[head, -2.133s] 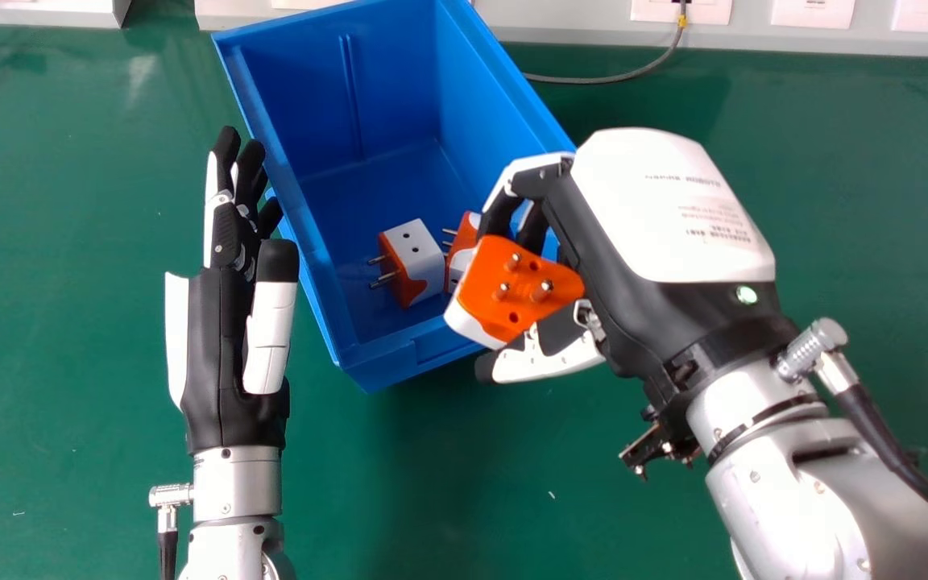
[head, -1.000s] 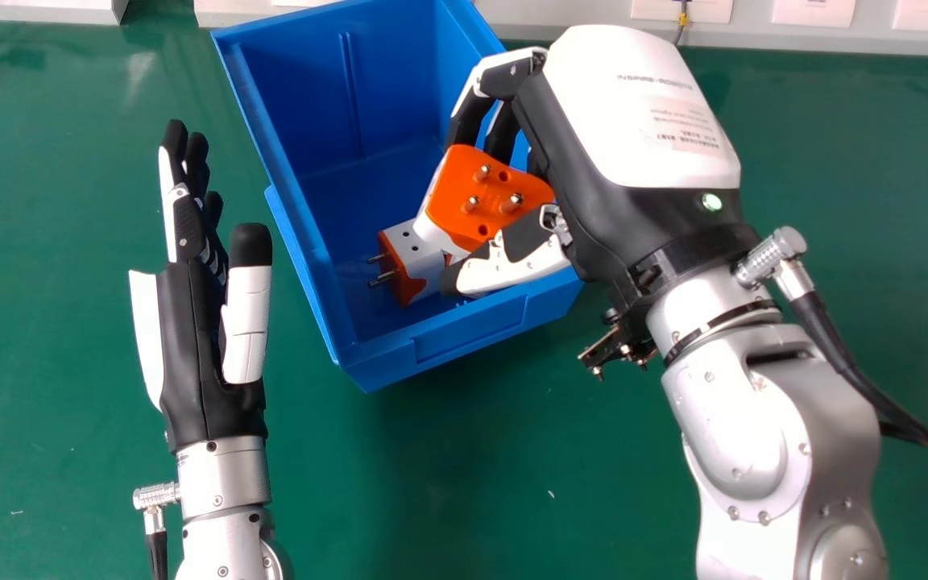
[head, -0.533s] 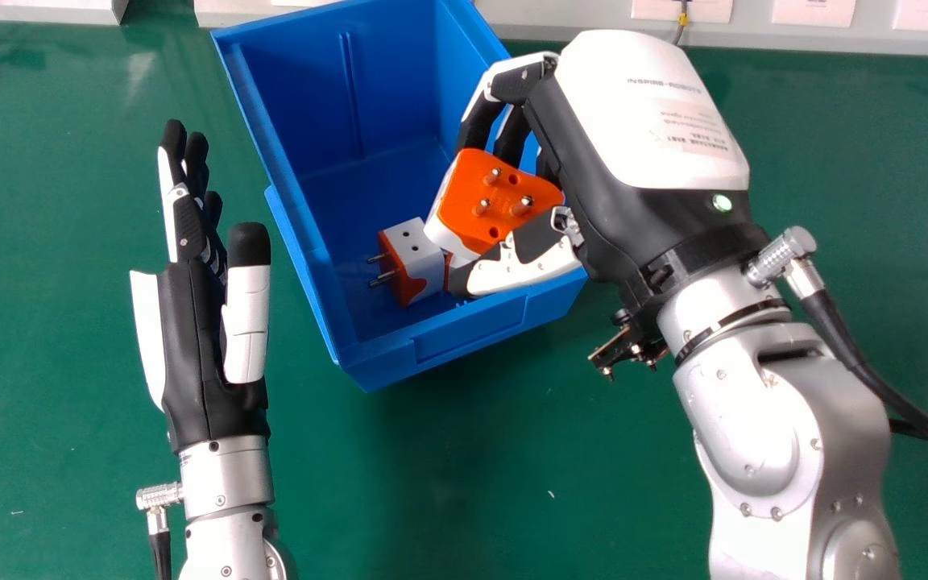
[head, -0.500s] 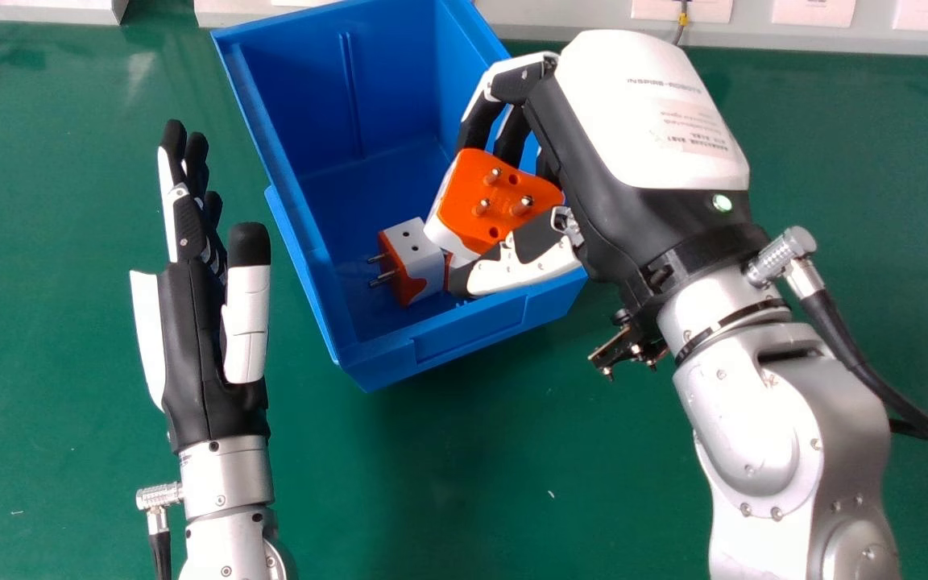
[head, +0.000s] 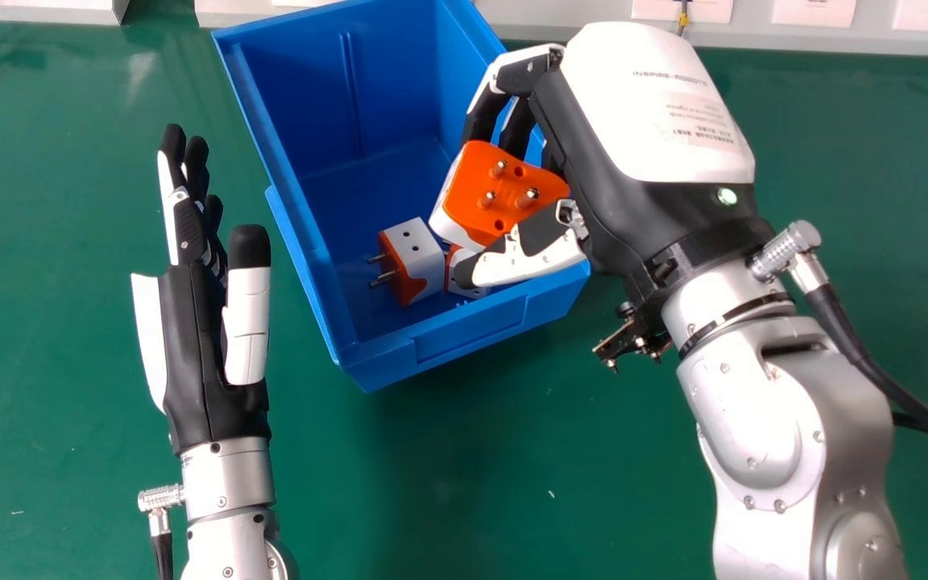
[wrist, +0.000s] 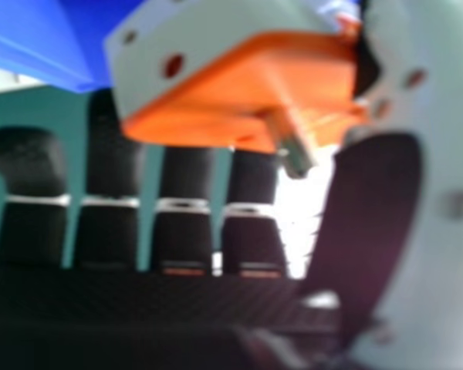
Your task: Pick all objects and put in blue box
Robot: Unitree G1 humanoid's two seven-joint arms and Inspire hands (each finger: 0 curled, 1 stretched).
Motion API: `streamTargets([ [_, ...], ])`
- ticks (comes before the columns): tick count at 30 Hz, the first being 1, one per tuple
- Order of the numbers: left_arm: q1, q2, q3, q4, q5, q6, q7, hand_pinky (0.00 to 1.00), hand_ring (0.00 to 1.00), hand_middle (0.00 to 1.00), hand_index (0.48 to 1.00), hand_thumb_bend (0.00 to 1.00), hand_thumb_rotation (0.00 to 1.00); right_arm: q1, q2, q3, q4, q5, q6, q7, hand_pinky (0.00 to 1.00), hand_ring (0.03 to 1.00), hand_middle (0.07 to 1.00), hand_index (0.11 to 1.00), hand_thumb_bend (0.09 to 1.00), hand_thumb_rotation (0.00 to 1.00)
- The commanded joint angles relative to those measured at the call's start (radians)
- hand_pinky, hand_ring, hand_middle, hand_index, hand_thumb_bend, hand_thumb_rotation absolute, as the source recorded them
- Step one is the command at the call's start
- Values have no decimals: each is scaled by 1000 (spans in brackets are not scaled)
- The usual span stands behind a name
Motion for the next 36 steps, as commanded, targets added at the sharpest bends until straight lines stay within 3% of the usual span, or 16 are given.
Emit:
streamTargets([
  [1,-12,0,-7,0,4,-24,-1,1000,1000,987,985,915,957,-32,3,-2,-14,6,-9,-22,173,242,457,476,518,0],
  [6,-20,0,-7,13,-3,-33,-4,1000,1000,986,983,918,951,-35,4,-1,-10,6,-8,-24,173,242,457,476,518,0],
  [11,-22,2,-7,16,0,-35,-1,1000,1000,986,983,920,948,-40,5,0,-3,6,-6,-26,173,242,457,476,518,0],
  [17,-25,2,-9,26,-4,-40,-6,1000,1000,986,983,916,949,-43,3,-3,1,9,-7,-28,173,242,457,476,518,0],
  [23,-25,1,-8,27,-9,-41,-12,1000,1000,987,982,914,945,-44,1,-3,3,12,-7,-30,173,242,457,476,518,0],
  [27,-24,3,-8,26,-5,-41,-12,1000,1000,988,982,917,944,-44,1,-2,2,12,-6,-30,173,242,457,476,518,0],
  [33,-26,0,-8,28,-15,-41,-18,1000,1000,989,982,920,943,-44,1,-1,2,11,-5,-30,173,242,457,476,518,0],
  [36,-27,2,-8,31,-7,-44,-14,1000,1000,989,983,922,943,-44,1,-1,2,11,-5,-30,173,242,457,476,518,0],
])
